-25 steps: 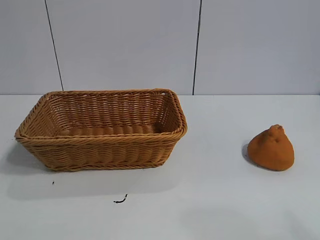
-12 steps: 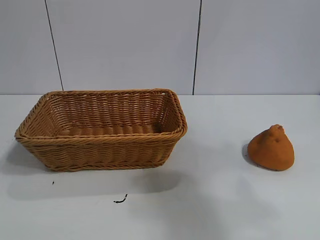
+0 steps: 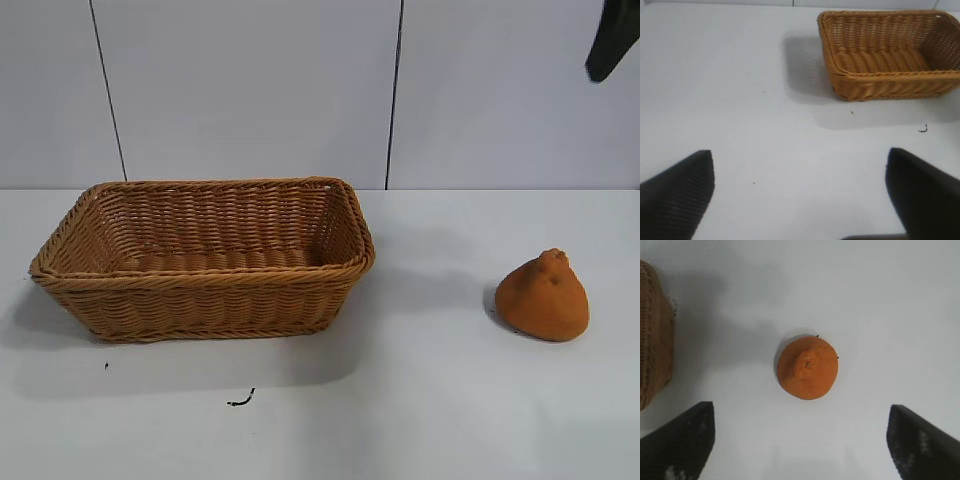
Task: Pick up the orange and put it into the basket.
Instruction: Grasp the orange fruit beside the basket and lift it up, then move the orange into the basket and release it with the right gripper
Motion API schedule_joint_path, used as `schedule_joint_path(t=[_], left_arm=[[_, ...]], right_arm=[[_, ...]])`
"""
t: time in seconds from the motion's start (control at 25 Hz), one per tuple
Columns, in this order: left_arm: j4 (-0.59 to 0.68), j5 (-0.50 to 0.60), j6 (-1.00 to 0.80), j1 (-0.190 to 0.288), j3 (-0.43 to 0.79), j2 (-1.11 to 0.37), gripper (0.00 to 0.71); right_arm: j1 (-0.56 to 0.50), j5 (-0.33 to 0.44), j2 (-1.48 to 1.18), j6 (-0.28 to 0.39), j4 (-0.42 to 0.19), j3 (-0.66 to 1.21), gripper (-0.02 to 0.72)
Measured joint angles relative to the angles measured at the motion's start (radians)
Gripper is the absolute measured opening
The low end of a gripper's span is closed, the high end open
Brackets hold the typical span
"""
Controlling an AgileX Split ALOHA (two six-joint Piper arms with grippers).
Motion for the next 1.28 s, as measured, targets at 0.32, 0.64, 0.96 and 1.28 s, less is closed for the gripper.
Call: schedule_joint_path(t=[0.32,0.64,0.96,1.28], left_arm=[[0.0,0.0,0.0,0.0,0.0,0.0,0.666],[0.0,0.0,0.0,0.0,0.0,0.0,0.666],[0.0,0.0,0.0,0.0,0.0,0.0,0.666],[0.0,0.0,0.0,0.0,0.0,0.0,0.666]], right_arm=[[0.0,-0.058,0.215,0.0,0.0,-0.006,0.638],[0.0,-0.086,0.279,0.0,0.001,-0.007,0.309],[0.0,-0.045,0.189,0.0,-0.001,-0.048,0.055],[0.01,0.138,0.129,0.0,-0.002,-0.339,0.055]])
